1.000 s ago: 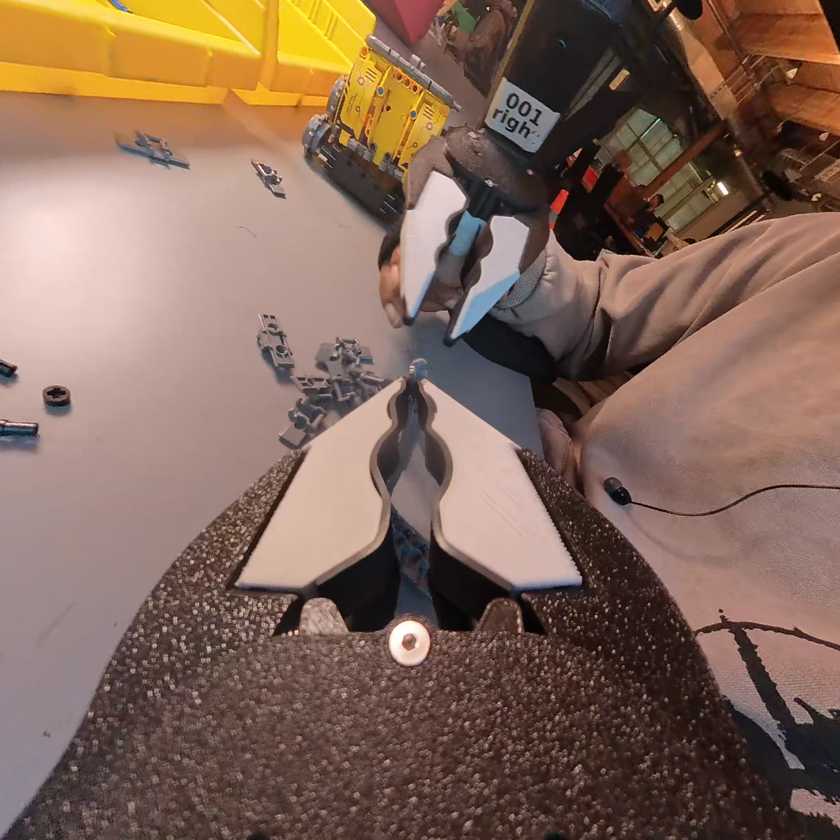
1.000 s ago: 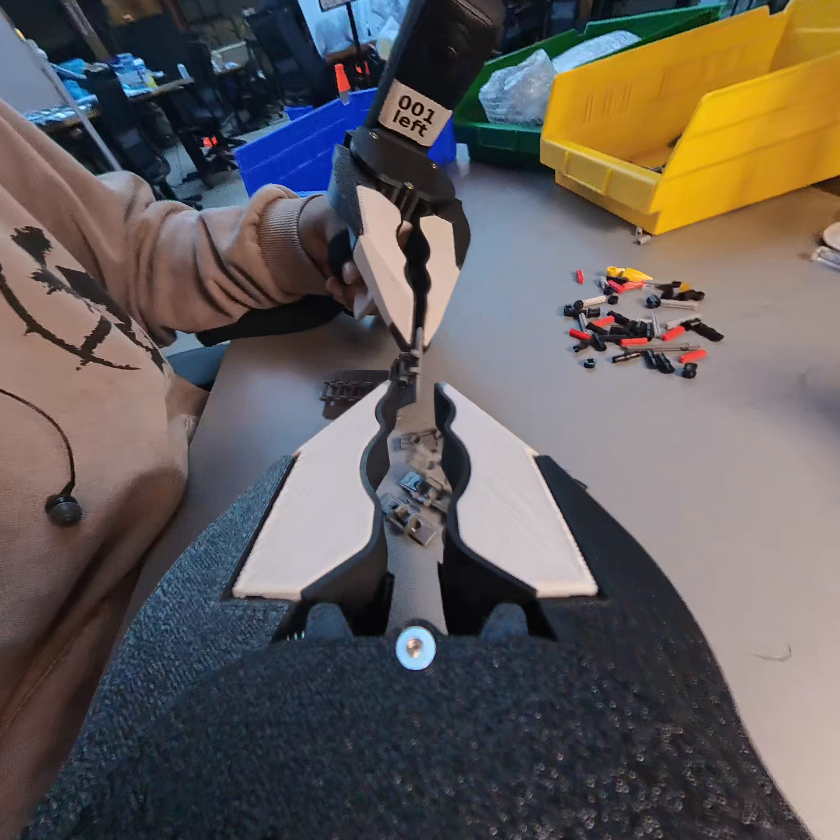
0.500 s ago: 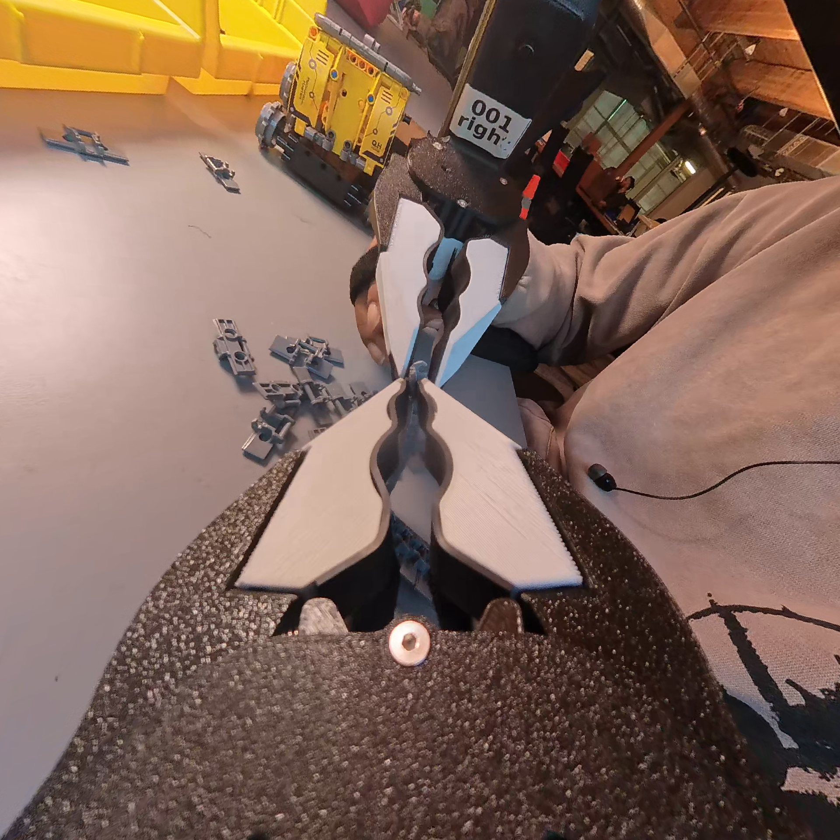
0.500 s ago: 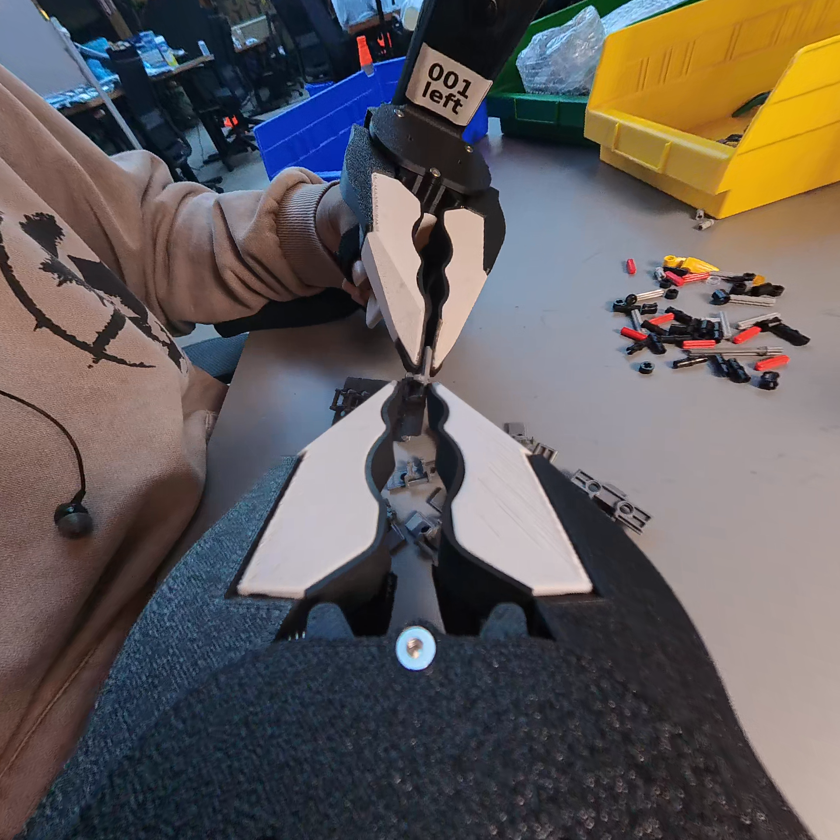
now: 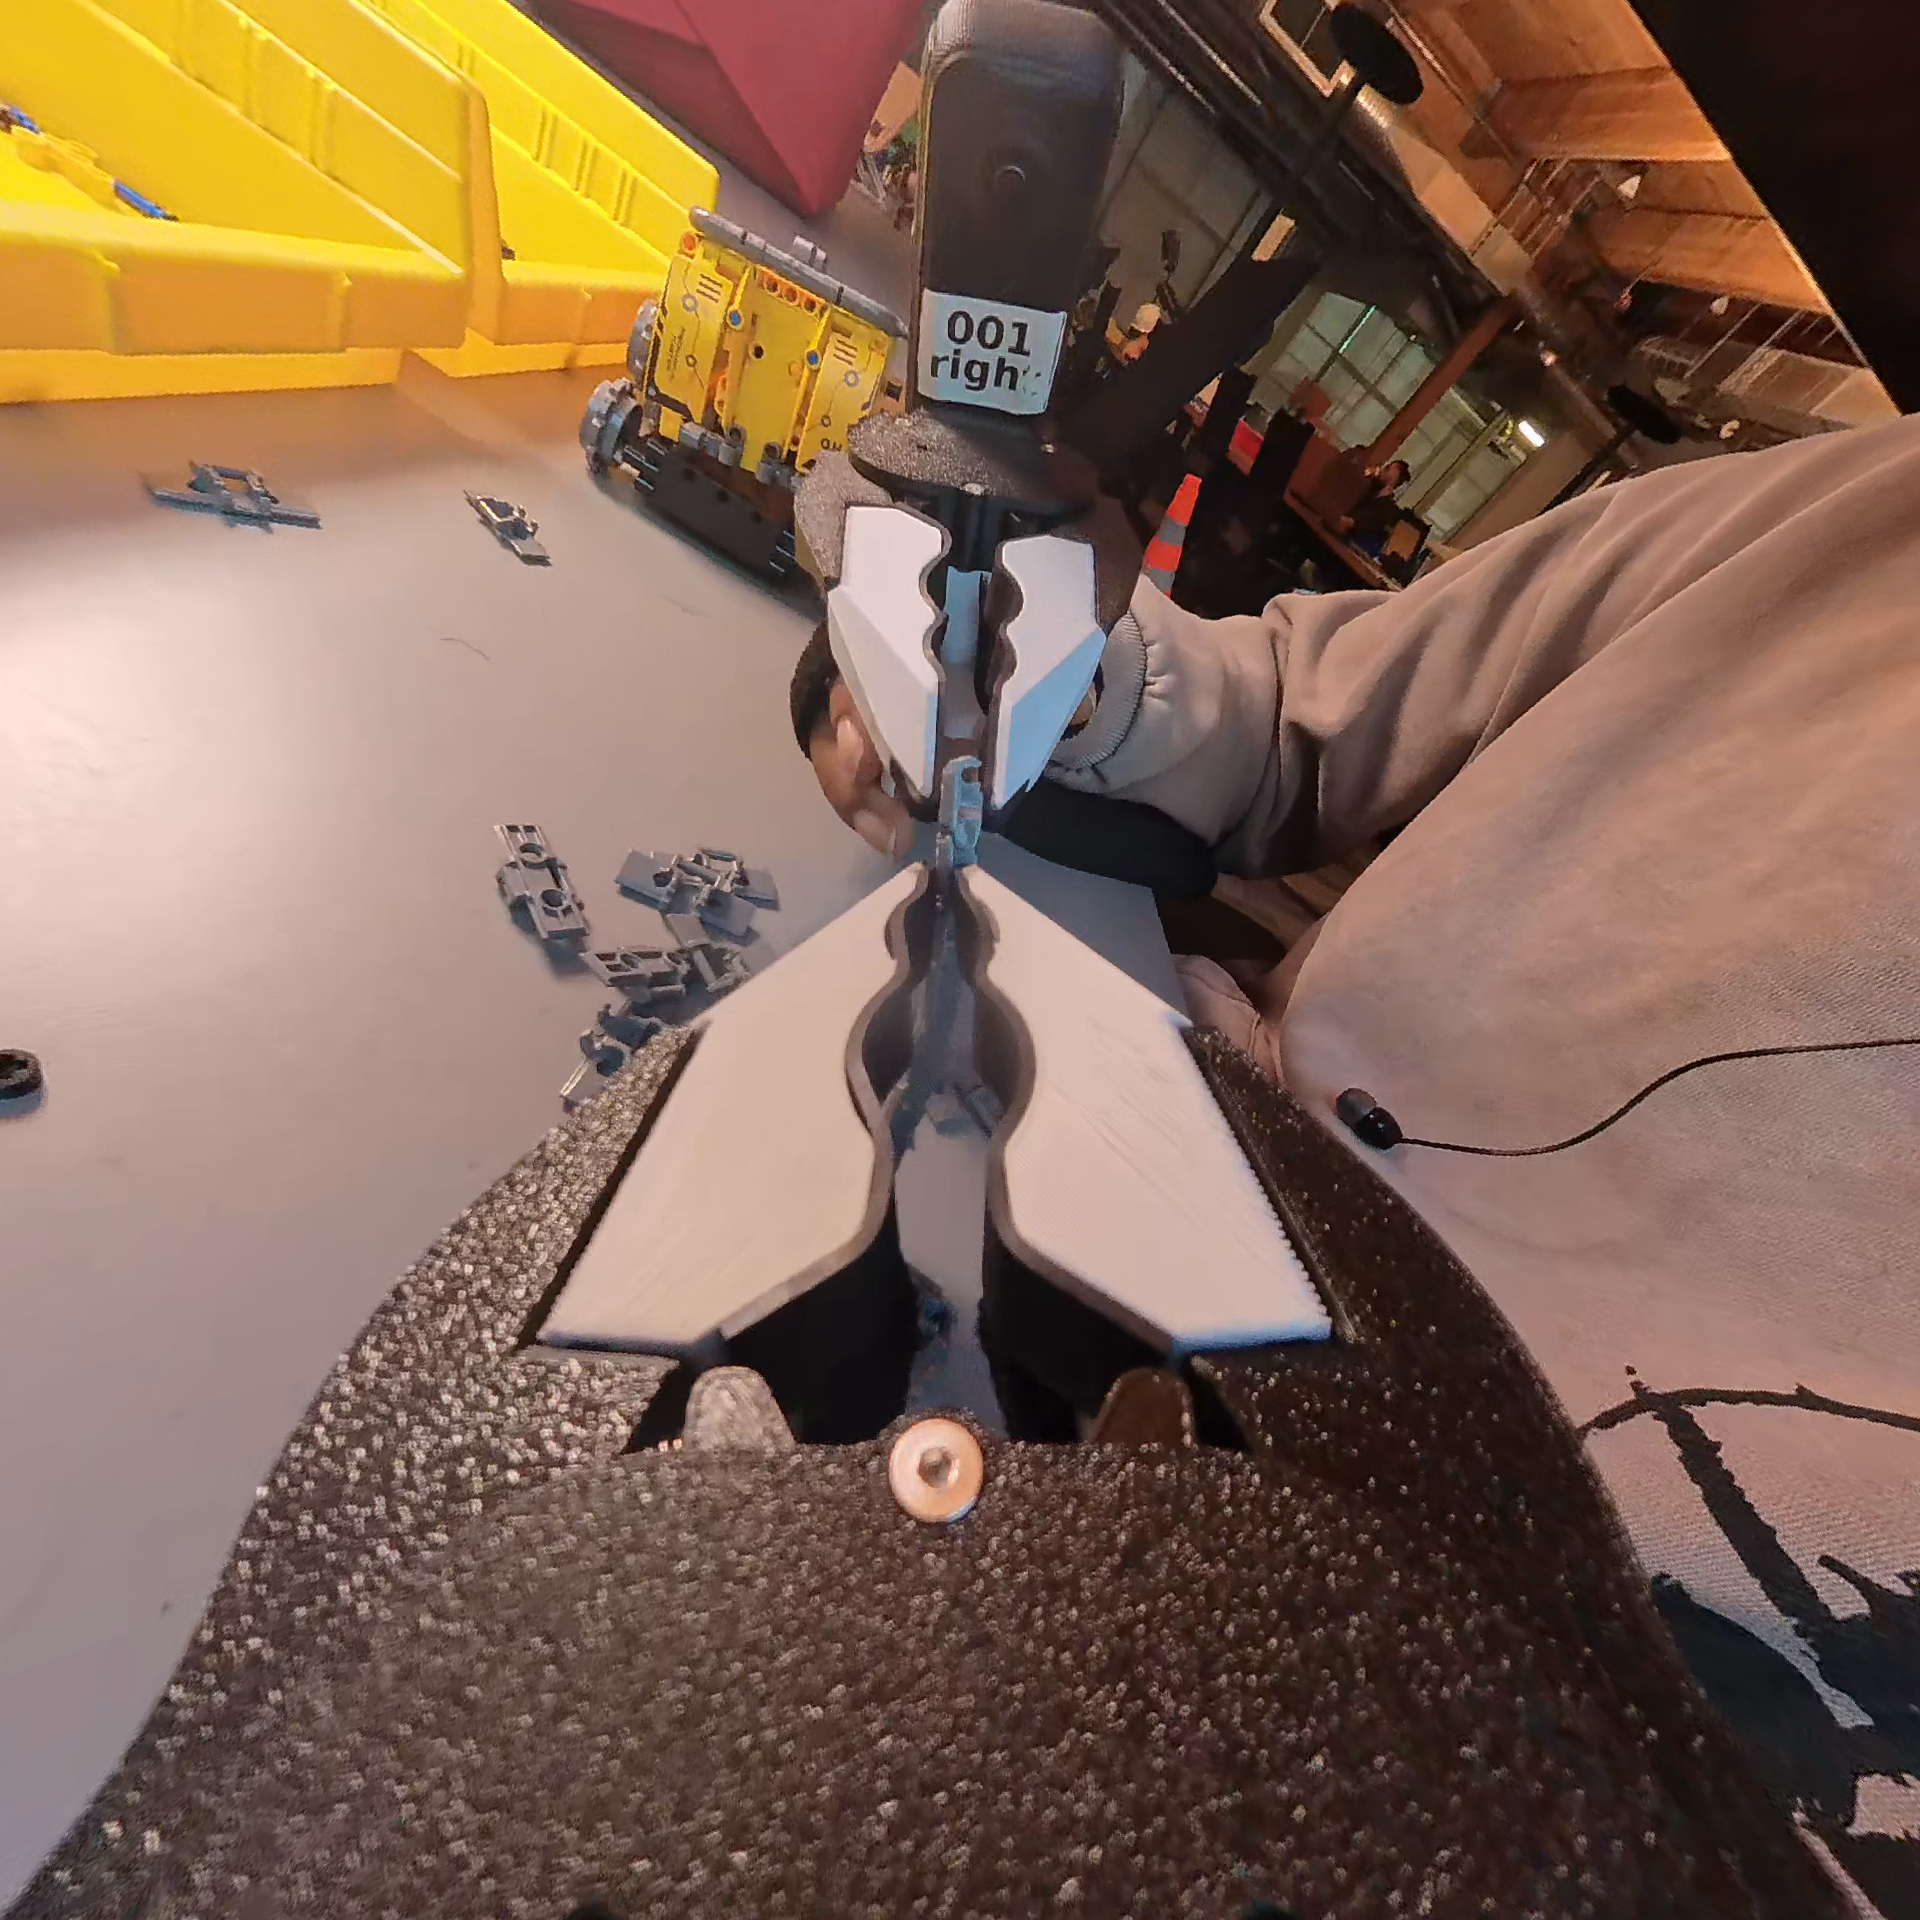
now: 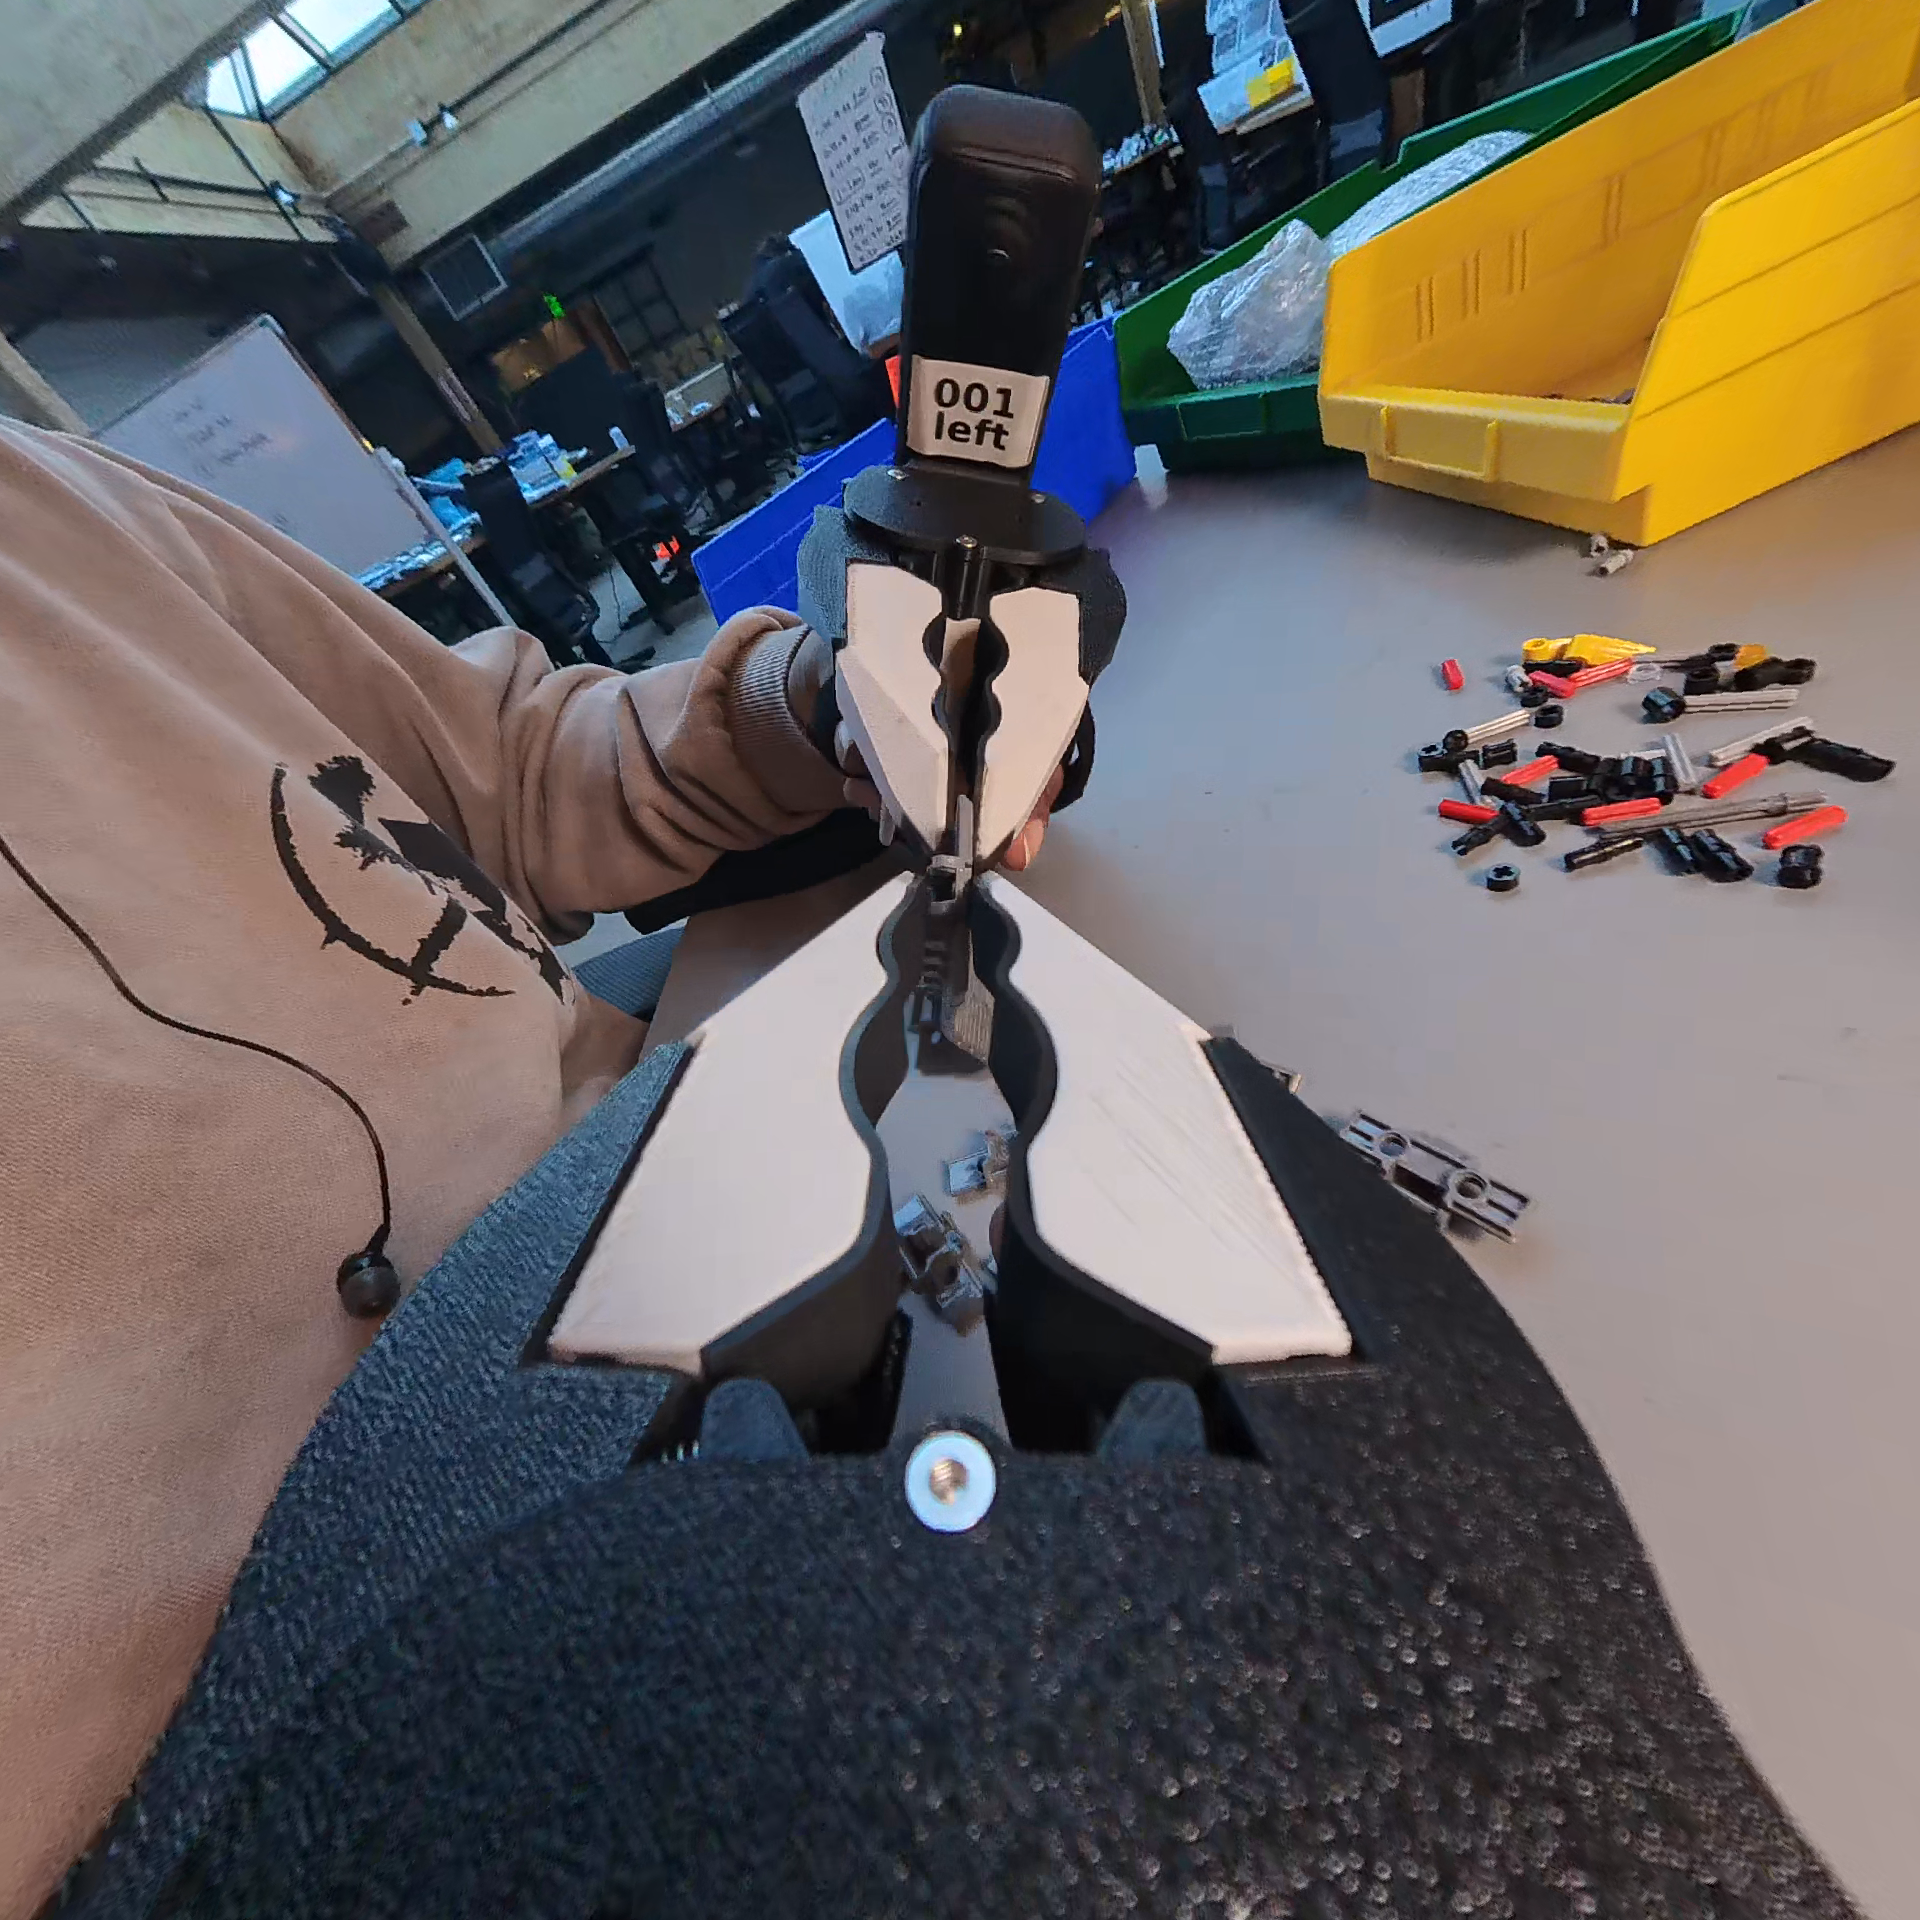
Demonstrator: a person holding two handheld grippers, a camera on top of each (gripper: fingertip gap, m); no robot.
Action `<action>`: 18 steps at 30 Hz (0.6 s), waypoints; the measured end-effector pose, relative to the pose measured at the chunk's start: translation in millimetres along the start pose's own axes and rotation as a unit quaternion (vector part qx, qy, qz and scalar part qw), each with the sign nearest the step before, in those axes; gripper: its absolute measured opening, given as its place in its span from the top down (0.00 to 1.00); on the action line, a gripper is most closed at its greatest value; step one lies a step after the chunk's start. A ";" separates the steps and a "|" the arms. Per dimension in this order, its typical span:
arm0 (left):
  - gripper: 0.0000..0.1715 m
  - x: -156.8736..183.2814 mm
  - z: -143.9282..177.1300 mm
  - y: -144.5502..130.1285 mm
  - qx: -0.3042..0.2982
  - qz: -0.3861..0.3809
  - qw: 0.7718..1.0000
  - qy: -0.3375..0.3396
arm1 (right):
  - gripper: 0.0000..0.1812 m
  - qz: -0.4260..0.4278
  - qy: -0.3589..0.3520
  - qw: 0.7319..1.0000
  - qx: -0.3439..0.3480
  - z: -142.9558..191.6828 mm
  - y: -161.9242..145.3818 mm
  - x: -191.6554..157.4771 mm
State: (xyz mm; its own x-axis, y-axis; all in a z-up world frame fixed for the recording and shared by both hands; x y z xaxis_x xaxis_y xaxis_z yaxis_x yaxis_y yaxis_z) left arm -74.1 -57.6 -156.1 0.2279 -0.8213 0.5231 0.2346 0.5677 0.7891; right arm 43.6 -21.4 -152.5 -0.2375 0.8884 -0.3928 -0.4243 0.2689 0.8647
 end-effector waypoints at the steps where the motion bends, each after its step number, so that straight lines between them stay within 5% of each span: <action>1: 0.99 -0.1 0.4 0.5 0.002 0.000 1.000 0.001 | 0.97 -0.003 0.001 1.000 0.002 0.0 0.3 0.2; 18: 0.98 -1.8 0.4 -1.0 0.003 0.009 1.000 0.003 | 0.97 -0.010 -0.002 1.000 -0.019 -6.2 -7.2 1.5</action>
State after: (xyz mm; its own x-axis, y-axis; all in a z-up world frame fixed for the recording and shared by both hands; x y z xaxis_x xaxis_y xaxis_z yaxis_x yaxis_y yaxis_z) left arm -75.1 -56.6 -157.7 0.2370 -0.8107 0.5354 0.2239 0.5818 0.7819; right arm 40.9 -24.3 -161.3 -0.2251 0.8845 -0.4086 -0.4614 0.2725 0.8443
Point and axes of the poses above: each gripper's, where its closed fingertips meet, z back along the fingers, y out of its top, x = y × z across the jaws, the point moved 6 cm from there along z, back along the fingers, and after that the axes turned 12 degrees about -x, right-handed, at the moved point
